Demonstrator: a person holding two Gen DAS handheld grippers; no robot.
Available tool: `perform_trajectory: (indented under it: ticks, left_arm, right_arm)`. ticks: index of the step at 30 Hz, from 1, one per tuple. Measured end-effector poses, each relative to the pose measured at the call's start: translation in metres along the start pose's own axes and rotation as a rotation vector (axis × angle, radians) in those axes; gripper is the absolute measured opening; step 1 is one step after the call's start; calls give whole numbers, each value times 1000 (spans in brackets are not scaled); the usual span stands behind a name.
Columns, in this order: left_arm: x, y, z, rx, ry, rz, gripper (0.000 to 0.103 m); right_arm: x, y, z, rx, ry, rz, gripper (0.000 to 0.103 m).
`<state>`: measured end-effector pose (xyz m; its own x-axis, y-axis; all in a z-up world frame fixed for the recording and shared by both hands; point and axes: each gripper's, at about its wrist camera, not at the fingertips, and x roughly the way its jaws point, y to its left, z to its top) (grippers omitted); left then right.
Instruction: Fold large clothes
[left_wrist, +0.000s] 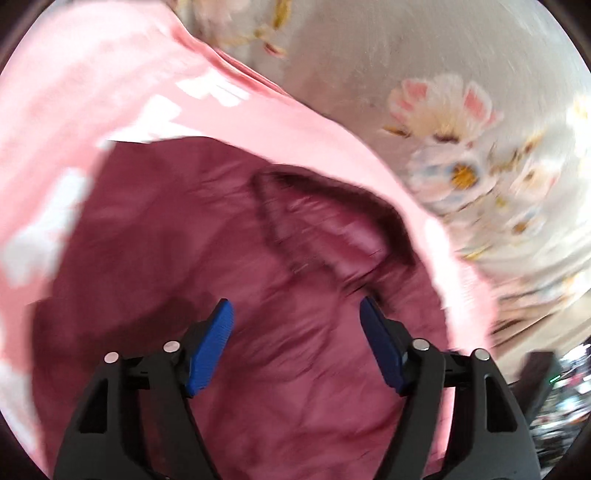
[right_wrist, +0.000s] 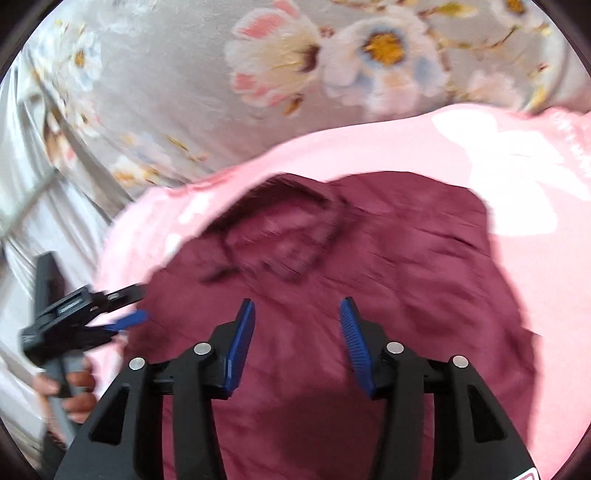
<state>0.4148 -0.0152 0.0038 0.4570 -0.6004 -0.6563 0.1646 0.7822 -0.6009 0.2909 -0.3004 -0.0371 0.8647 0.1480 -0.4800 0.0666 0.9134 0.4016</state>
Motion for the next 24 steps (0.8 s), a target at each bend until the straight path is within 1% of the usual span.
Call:
perform_trajectory:
  ticks: [2,4,5,6,8,9,10,11,12,14,16,17,18,20,21,22,24]
  left_arm:
    - [22,6,15,-80,24,-15,69]
    - [45,16,23,-165,64,-60,66]
    - [59,20,26,-193,91,-78,64]
    - [65,21,27,-205,98,-75,59]
    - [78,23,29,-220,106,-68,47]
    - [82,23,30,-224,115,-76,25]
    - [85,22,31,-225,130,-91,11]
    - [86,20,31,-226,136,-110,10]
    - [78,14,32,-201,117,-122,9]
    - [57,2,34,-110,53,-111,8]
    - [39,-3,32,-28,1,-70,8]
    - [38,-1,28,-3,5,-55,8]
    - [41,2,25,5,17,-38,8]
    - [57,8,15,36,34,16,8]
    - [65,12,10,43,43,41,8]
    - [71,17,7,44,46,46,8]
    - [75,19,1,67,23,41,8]
  right_arm:
    - [26,-5,12,89,28,50,48]
    - [48,-14,17,160,56,70,48]
    - [62,-21,19,213,77,82,48]
    - [70,-26,20,243,88,85,48]
    - [87,-35,21,290,106,75,36]
    - [91,-36,21,293,111,74,14]
    - [94,-37,21,290,117,77,10]
    - [92,-35,22,277,104,90,9]
    - [86,-32,23,256,80,92,9]
    - [66,-19,25,140,17,50,8]
    - [59,-14,24,57,0,-15,8]
    - [62,-13,22,4,15,-63,8]
    - [66,-15,19,-17,31,-82,8]
    - [81,-20,12,-26,80,-111,8]
    - [87,-22,9,-23,90,-114,8]
    - [91,-24,6,-27,95,-117,7]
    - [95,-24,2,-52,88,-127,7]
